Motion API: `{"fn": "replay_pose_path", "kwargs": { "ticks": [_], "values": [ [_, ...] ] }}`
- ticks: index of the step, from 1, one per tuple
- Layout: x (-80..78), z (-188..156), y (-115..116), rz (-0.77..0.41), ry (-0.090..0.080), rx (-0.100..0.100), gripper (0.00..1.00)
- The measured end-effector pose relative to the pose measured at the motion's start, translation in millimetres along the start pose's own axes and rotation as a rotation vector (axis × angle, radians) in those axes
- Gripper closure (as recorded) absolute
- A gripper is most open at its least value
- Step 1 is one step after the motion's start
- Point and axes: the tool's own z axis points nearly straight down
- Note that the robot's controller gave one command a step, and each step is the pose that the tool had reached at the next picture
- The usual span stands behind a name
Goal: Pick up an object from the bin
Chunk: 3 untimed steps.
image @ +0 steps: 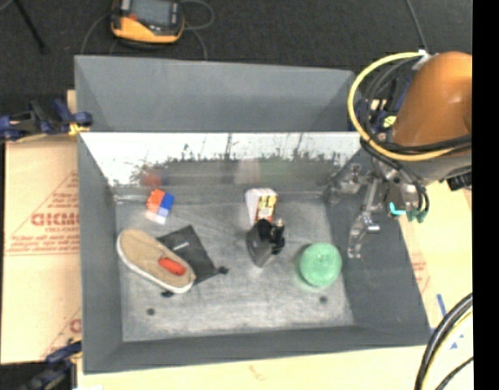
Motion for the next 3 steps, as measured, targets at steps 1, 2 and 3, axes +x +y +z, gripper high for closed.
{"fn": "replay_pose_path", "kwargs": {
  "ticks": [1,2,3],
  "values": [
    [-1.5,-4.2,0.3,-0.002,-0.007,0.001,0.0],
    [2.8,12.0,3.8,-0.078,-0.013,0.003,0.0],
    [25.1,132.0,-26.8,-0.299,-0.009,0.003,1.0]
  ]
}}
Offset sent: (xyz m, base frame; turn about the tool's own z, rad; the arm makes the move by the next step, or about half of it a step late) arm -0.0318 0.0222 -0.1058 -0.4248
